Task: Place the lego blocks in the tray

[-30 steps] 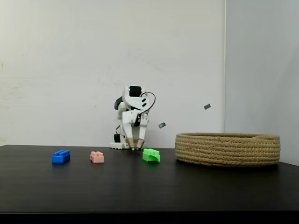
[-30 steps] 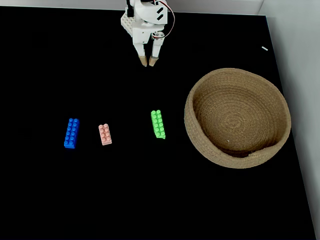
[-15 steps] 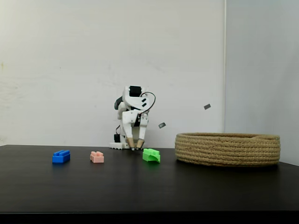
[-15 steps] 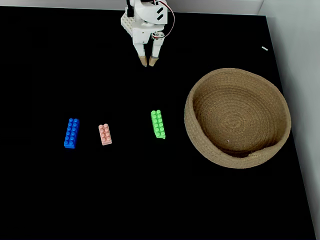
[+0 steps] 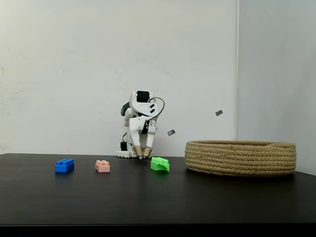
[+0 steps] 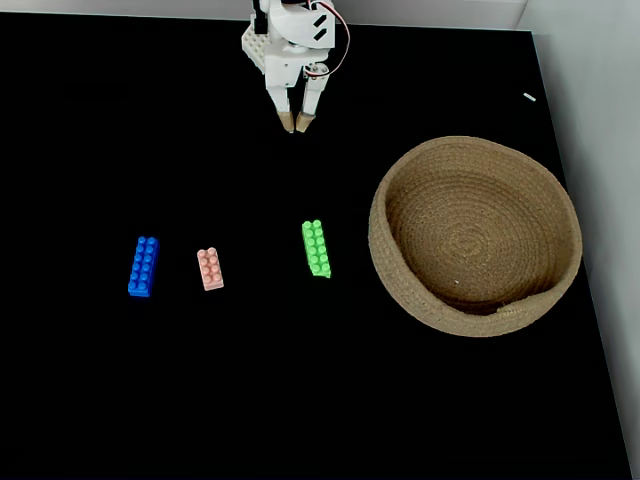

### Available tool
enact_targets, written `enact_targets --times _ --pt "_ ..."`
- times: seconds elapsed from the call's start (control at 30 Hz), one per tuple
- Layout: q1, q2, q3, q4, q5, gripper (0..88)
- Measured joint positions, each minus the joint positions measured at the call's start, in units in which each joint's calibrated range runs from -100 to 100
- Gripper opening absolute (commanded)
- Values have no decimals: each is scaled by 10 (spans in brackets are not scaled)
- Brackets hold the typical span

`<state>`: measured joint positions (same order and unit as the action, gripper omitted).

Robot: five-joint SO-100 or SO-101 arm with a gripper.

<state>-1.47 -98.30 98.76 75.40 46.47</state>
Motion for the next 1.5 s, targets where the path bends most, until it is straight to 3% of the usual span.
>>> enact_targets --times 0.3,0.5,0.87,1.13,1.23,1.37,1.5 --pt "19 35 -4 -22 -41 2" --pt "29 163 -68 -108 -125 3" --pt "37 435 -339 -119 -325 73" --pt "85 630 -476 -130 -392 263" --pt "95 684 -504 -134 -421 251" --pt "99 736 -534 -135 -503 317" --pt "103 779 -566 -125 -620 325"
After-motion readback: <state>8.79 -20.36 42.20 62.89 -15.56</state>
